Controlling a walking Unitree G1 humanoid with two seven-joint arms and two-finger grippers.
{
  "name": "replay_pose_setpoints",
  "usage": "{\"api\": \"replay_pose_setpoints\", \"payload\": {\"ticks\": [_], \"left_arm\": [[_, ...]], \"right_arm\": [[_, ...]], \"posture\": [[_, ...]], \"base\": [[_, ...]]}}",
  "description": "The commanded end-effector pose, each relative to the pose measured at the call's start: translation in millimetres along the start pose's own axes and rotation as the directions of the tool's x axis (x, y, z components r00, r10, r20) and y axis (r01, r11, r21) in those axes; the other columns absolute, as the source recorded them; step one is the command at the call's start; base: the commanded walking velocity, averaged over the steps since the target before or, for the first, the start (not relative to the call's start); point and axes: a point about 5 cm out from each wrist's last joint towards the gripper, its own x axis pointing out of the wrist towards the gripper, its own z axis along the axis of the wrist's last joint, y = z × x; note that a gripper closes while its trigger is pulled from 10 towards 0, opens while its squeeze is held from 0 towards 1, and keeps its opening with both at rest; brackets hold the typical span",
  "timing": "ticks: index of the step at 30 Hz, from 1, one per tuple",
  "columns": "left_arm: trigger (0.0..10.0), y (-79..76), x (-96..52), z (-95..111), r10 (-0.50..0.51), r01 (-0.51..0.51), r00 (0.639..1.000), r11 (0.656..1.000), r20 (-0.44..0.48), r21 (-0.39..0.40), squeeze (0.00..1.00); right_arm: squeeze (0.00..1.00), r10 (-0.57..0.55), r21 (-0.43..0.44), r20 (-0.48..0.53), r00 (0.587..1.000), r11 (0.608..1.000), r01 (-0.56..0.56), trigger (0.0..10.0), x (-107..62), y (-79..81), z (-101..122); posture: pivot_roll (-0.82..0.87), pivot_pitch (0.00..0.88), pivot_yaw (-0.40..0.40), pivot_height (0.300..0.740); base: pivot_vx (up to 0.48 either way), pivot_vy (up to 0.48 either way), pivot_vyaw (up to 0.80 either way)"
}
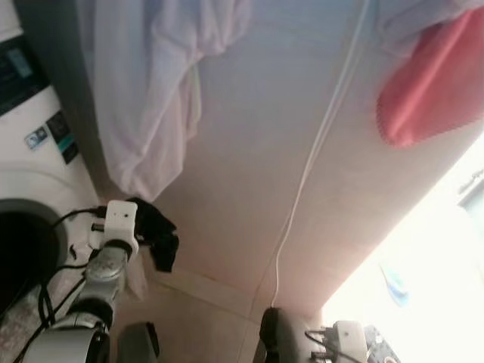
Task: Clothes washing
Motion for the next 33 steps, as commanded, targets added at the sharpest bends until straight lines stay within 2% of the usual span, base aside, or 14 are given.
{"api": "replay_pose_setpoints", "payload": {"ticks": [1,17,33], "left_arm": [[10.0,-4.3,1.6,4.5,-0.019,0.019,0.999,1.000,0.027,-0.008,0.00],[10.0,-4.6,1.3,2.3,-0.018,0.018,1.000,1.000,0.009,-0.012,0.00],[10.0,-5.5,2.7,5.1,-0.020,0.020,1.000,1.000,0.018,-0.013,0.00]], "right_arm": [[0.00,0.041,-0.002,-0.142,0.989,0.999,-0.042,10.0,-9.8,12.6,-33.8],[0.00,0.041,0.002,-0.137,0.990,0.999,-0.041,10.0,-9.8,12.7,-33.4],[0.00,0.044,0.004,-0.136,0.990,0.999,-0.044,10.0,-9.8,12.9,-33.4]], "posture": [[0.18,0.000,-0.130,0.497],[0.18,0.000,-0.132,0.497],[0.18,0.000,-0.131,0.497]], "base": [[0.000,0.000,0.00],[0.000,0.000,0.00],[0.000,0.294,0.00]]}}
